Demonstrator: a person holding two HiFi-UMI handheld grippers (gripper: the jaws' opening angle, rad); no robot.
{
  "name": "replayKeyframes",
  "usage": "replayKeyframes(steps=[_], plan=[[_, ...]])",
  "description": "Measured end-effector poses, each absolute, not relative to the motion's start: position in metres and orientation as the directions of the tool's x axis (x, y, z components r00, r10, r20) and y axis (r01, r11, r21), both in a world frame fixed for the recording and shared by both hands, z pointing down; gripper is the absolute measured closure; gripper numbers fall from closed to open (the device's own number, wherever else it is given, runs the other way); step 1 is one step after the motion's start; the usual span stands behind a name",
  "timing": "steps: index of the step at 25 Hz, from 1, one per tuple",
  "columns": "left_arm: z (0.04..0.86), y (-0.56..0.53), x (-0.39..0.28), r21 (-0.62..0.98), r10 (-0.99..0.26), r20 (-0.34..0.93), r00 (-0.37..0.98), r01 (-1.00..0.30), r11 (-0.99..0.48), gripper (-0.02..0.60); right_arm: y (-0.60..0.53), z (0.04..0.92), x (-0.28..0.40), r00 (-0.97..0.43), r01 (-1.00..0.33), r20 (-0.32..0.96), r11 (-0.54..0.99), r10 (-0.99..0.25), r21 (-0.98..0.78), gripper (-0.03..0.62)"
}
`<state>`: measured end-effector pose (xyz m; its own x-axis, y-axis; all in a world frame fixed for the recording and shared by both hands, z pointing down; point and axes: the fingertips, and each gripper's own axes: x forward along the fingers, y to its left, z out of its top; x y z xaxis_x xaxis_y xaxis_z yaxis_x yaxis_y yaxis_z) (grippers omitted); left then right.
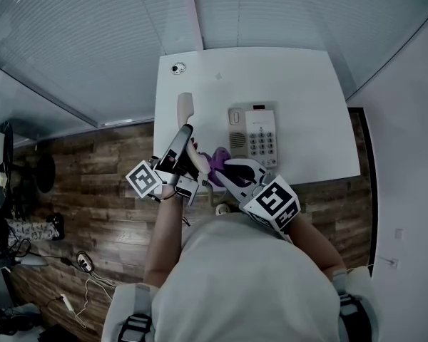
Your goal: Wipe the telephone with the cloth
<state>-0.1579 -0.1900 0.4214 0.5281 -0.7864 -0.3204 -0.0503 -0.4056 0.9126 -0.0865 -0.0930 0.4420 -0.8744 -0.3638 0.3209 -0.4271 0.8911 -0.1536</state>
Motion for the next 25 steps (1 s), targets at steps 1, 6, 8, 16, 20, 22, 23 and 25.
replayKeyframes(steps=[1, 6, 8, 16, 20, 22, 23, 25], plan=[[0.422, -0.191, -0.157, 0.913, -0.786, -0.32, 0.528, -0.05, -0.405, 0.362, -0.093, 0.443, -0.085, -0.873, -0.431, 0.322, 0.889, -0.367, -0.156, 0.549], [0.424, -0.191, -0.153, 0.915, -0.783, -0.31, 0.539, -0.054, -0.399, 0.362, -0.099, 0.445, -0.074, -0.855, -0.472, 0.323, 0.868, -0.406, -0.156, 0.549], [0.426, -0.191, -0.152, 0.917, -0.784, -0.303, 0.541, -0.057, -0.394, 0.362, -0.101, 0.445, -0.068, -0.845, -0.491, 0.324, 0.857, -0.425, -0.157, 0.549], [0.441, -0.192, -0.137, 0.929, -0.803, -0.204, 0.559, -0.148, -0.339, 0.362, -0.118, 0.445, -0.039, -0.79, -0.589, 0.32, 0.793, -0.523, -0.157, 0.549], [0.452, -0.193, -0.124, 0.928, -0.803, -0.135, 0.58, -0.21, -0.308, 0.362, -0.128, 0.445, -0.023, -0.755, -0.637, 0.317, 0.756, -0.573, -0.15, 0.549], [0.456, -0.194, -0.117, 0.929, -0.801, -0.109, 0.588, -0.225, -0.292, 0.362, -0.132, 0.445, -0.017, -0.744, -0.652, 0.318, 0.744, -0.588, -0.148, 0.549], [0.458, -0.194, -0.114, 0.93, -0.8, -0.096, 0.592, -0.233, -0.284, 0.362, -0.133, 0.444, -0.015, -0.739, -0.658, 0.318, 0.739, -0.594, -0.148, 0.549], [0.465, -0.195, -0.108, 0.928, -0.801, -0.058, 0.595, -0.263, -0.263, 0.362, -0.136, 0.444, -0.01, -0.73, -0.668, 0.317, 0.729, -0.605, -0.147, 0.549]])
